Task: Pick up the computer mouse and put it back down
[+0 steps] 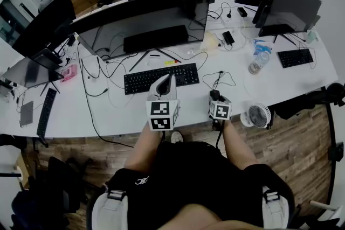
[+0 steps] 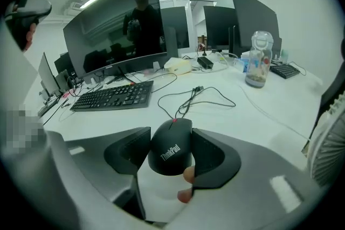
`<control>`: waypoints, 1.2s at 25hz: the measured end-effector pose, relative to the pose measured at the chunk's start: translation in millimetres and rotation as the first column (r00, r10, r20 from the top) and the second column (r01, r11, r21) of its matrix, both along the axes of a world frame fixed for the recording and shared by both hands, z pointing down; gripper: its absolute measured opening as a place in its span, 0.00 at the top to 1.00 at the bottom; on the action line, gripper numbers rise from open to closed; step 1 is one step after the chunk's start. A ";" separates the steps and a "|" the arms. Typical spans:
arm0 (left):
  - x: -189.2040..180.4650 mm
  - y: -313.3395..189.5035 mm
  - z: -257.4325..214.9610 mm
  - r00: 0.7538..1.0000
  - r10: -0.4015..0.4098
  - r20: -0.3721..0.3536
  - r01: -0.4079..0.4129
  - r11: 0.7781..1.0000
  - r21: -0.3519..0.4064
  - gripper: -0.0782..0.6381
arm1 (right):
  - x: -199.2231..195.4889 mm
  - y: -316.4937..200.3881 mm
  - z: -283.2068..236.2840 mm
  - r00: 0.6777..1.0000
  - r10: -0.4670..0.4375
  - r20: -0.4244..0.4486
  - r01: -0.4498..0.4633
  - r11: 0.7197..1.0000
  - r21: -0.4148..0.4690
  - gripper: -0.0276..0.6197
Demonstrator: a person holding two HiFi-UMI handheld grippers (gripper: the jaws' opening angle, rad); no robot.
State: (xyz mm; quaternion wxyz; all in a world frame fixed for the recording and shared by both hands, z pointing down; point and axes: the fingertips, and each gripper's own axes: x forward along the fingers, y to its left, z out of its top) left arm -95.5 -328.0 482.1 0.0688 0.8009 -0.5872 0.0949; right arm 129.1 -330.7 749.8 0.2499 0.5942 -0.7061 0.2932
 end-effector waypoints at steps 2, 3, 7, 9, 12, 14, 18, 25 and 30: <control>0.7 0.6 -0.4 1.000 0.002 -0.002 -0.002 1.000 -0.003 0.82 | 1.5 2.4 10.5 1.000 0.005 0.002 -0.005 1.000 -0.024 0.59; 0.5 0.8 0.2 1.000 0.002 -0.001 -0.002 1.000 -0.004 0.82 | 2.2 3.5 14.8 1.000 0.009 0.004 -0.008 0.999 -0.033 0.59; -0.5 0.0 1.8 1.000 0.001 0.002 -0.001 1.000 -0.003 0.82 | 2.7 3.9 17.9 1.000 0.009 0.024 -0.008 0.999 -0.052 0.59; 0.7 -0.3 0.3 1.000 0.002 0.001 -0.002 1.000 0.000 0.82 | 6.1 4.2 14.9 1.000 0.015 0.016 -0.014 0.999 -0.053 0.58; 1.0 -1.3 0.0 1.000 0.004 -0.003 -0.004 1.000 0.001 0.82 | 10.4 0.7 -1.2 1.000 0.023 -0.019 -0.023 1.000 0.013 0.58; 1.7 -3.0 -0.9 1.000 0.006 -0.010 -0.006 1.000 0.006 0.82 | 7.5 -5.2 -23.7 1.000 0.009 -0.016 -0.008 0.997 0.083 0.58; 11.5 -3.8 -3.8 1.000 0.025 -0.018 -0.025 1.000 0.014 0.82 | 1.7 -19.5 -100.8 1.000 -0.005 0.013 0.002 0.961 0.277 0.65; 24.1 -6.2 -2.1 0.999 0.043 -0.023 -0.043 0.999 0.016 0.82 | 4.6 -26.5 -278.5 0.998 0.020 0.059 -0.054 0.747 0.662 0.95; 29.8 -8.7 -5.8 0.997 0.056 -0.049 -0.055 0.998 0.029 0.82 | 11.1 -16.6 -329.1 0.998 0.032 0.048 -0.057 0.678 0.733 0.95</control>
